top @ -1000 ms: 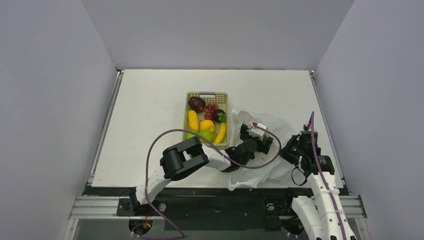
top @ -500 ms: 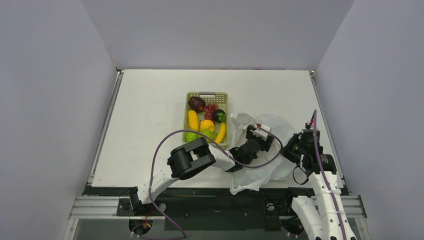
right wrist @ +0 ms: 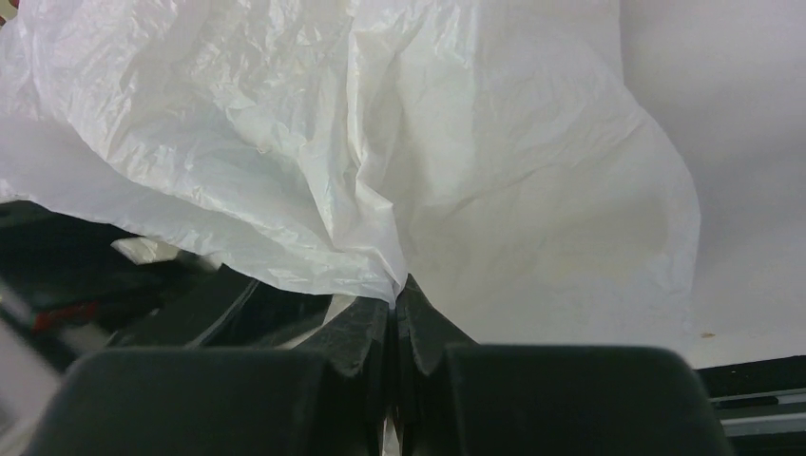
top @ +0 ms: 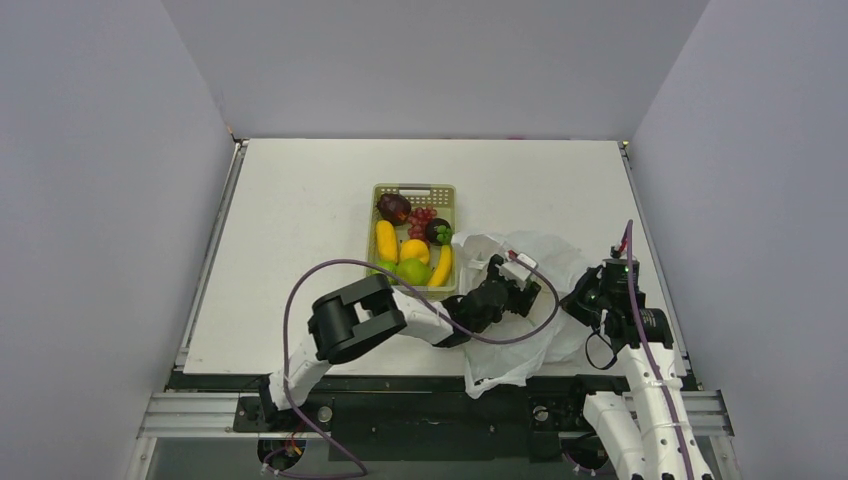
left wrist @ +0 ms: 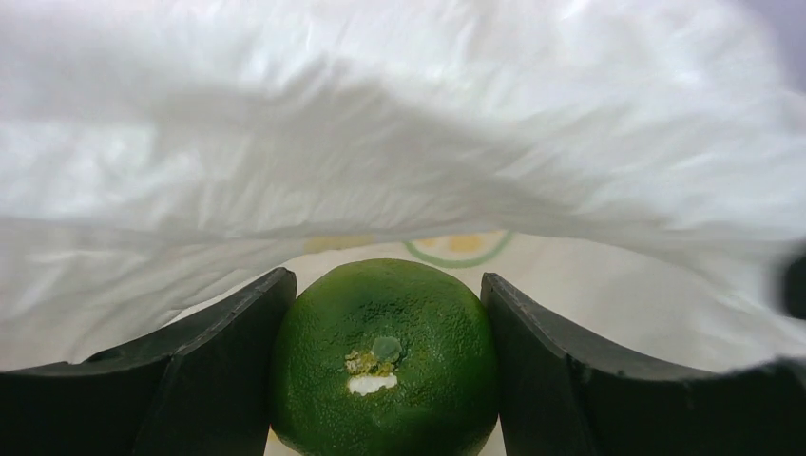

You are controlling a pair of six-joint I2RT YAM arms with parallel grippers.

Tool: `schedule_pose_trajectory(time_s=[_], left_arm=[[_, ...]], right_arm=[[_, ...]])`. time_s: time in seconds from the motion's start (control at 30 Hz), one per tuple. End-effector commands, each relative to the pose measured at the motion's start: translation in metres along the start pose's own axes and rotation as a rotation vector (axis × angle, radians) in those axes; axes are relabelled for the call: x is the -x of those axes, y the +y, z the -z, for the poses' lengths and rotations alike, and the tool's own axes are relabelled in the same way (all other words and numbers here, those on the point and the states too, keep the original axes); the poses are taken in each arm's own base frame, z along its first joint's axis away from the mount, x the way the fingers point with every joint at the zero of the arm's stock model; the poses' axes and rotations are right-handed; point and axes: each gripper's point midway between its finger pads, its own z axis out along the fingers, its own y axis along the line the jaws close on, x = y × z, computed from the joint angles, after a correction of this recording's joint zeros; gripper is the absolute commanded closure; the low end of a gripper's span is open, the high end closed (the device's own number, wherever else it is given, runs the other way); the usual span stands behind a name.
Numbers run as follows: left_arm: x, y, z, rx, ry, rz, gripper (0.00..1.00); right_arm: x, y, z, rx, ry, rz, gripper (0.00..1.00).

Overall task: Take the fake fruits out of the plastic bag
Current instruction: Take out the fake fruit from the plastic bag, then move the plastic bag to the center of the board, then place the fake fruit in the bin.

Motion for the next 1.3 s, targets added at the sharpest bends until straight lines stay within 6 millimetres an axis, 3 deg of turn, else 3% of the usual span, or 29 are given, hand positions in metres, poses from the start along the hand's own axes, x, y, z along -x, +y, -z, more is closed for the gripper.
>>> schedule_pose_trajectory(time_s=[0.0, 0.07, 0.27, 0.37, 0.4, 0.43, 0.47, 0.5, 0.53, 0.57, 0.6, 0.63, 0.67, 0.7, 0.83, 1.07, 1.17, 1.27], left_arm=[[0.069, -0.039, 0.03, -0.193, -0.014, 0.144, 0.88], [0.073, -0.05, 0.043, -0.263, 0.043, 0.186, 1.0], [0.088, -0.074, 0.085, -0.463, 0.196, 0.335, 1.0], [0.089, -0.069, 0.101, -0.491, 0.246, 0.365, 1.0], [0.099, -0.07, 0.109, -0.521, 0.242, 0.372, 1.0], [0.094, -0.062, 0.112, -0.509, 0.267, 0.373, 1.0], [0.106, -0.06, 0.119, -0.523, 0.256, 0.38, 1.0], [0.101, -0.048, 0.121, -0.501, 0.28, 0.384, 1.0], [0.113, -0.037, 0.125, -0.496, 0.264, 0.39, 1.0], [0.105, -0.027, 0.13, -0.475, 0.295, 0.384, 1.0], [0.119, -0.012, 0.132, -0.451, 0.268, 0.385, 1.0], [0.111, 0.0, 0.136, -0.418, 0.3, 0.364, 1.0], [0.123, 0.017, 0.138, -0.378, 0.272, 0.357, 1.0], [0.115, 0.03, 0.142, -0.345, 0.298, 0.327, 1.0], [0.121, 0.092, 0.149, -0.166, 0.28, 0.264, 1.0], [0.131, 0.205, 0.137, 0.118, 0.214, 0.303, 1.0], [0.121, 0.248, 0.127, 0.228, 0.219, 0.303, 1.0], [0.113, 0.277, 0.121, 0.345, 0.227, 0.253, 1.0]], right_arm=[[0.027, 0.004, 0.004, -0.007, -0.113, -0.005, 1.0], [0.032, 0.003, 0.003, -0.022, -0.134, -0.01, 1.0], [0.047, -0.005, -0.002, -0.076, -0.189, -0.015, 1.0], [0.056, -0.013, -0.003, -0.133, -0.228, -0.013, 1.0], [0.059, -0.016, -0.003, -0.151, -0.237, -0.012, 1.0], [0.063, -0.021, -0.003, -0.182, -0.253, -0.014, 1.0], [0.065, -0.024, -0.002, -0.198, -0.265, -0.02, 1.0], [0.069, -0.028, -0.001, -0.223, -0.282, -0.025, 1.0], [0.071, -0.028, 0.001, -0.229, -0.292, -0.034, 1.0], [0.075, -0.031, 0.003, -0.247, -0.313, -0.042, 1.0], [0.077, -0.032, 0.004, -0.256, -0.327, -0.056, 1.0], [0.081, -0.036, 0.007, -0.279, -0.348, -0.065, 1.0], [0.084, -0.036, 0.009, -0.286, -0.361, -0.066, 1.0], [0.089, -0.038, 0.013, -0.306, -0.382, -0.069, 1.0], [0.103, -0.048, 0.024, -0.392, -0.42, -0.057, 1.0], [0.133, -0.063, 0.051, -0.549, -0.512, -0.037, 1.0], [0.146, -0.063, 0.064, -0.585, -0.554, -0.028, 1.0], [0.156, -0.067, 0.071, -0.637, -0.58, -0.026, 1.0]])
